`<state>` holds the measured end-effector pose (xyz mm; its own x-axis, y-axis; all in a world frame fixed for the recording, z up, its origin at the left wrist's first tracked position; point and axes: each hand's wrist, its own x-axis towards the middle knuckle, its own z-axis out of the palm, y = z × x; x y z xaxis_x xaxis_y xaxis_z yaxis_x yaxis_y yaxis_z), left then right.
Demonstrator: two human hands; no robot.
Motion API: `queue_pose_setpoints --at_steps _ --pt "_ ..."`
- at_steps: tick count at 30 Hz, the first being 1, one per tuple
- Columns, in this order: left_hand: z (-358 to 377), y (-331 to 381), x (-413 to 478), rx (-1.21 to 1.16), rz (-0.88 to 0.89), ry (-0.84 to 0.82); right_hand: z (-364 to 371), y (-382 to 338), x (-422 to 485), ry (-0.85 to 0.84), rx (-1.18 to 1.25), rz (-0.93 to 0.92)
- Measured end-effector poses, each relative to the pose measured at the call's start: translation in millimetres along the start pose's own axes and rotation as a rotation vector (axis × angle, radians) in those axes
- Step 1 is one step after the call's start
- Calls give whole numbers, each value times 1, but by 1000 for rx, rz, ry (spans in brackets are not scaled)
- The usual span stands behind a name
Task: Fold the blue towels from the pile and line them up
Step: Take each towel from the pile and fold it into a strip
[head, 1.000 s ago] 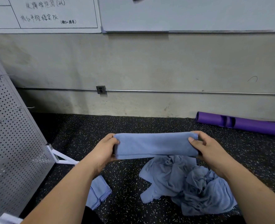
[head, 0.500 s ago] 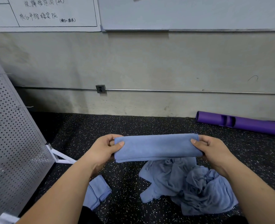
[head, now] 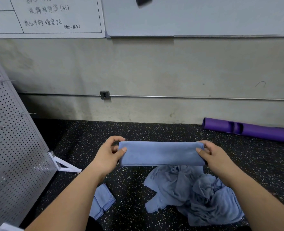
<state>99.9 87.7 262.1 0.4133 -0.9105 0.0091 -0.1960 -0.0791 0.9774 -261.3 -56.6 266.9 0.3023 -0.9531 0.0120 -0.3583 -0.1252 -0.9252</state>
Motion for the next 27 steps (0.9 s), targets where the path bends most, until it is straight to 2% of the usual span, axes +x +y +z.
queue_pose_setpoints --at_steps 3,10,13,16,21,24,27 --pt "5 4 -1 100 55 51 6 -1 2 76 -132 -69" --pt "13 12 1 140 153 120 13 -14 5 118 -111 -186" --pt "12 12 0 98 122 144 14 -7 9 114 -171 -169" --pt "11 14 -3 111 144 123 11 -1 9 130 -131 -138" --pt "9 9 -1 255 112 93 14 -2 6 114 -203 -130" --pt "13 13 -3 395 158 101 22 -11 2 145 -258 -149" --pt "22 18 -7 431 202 132 33 -24 -3 191 -248 -168"
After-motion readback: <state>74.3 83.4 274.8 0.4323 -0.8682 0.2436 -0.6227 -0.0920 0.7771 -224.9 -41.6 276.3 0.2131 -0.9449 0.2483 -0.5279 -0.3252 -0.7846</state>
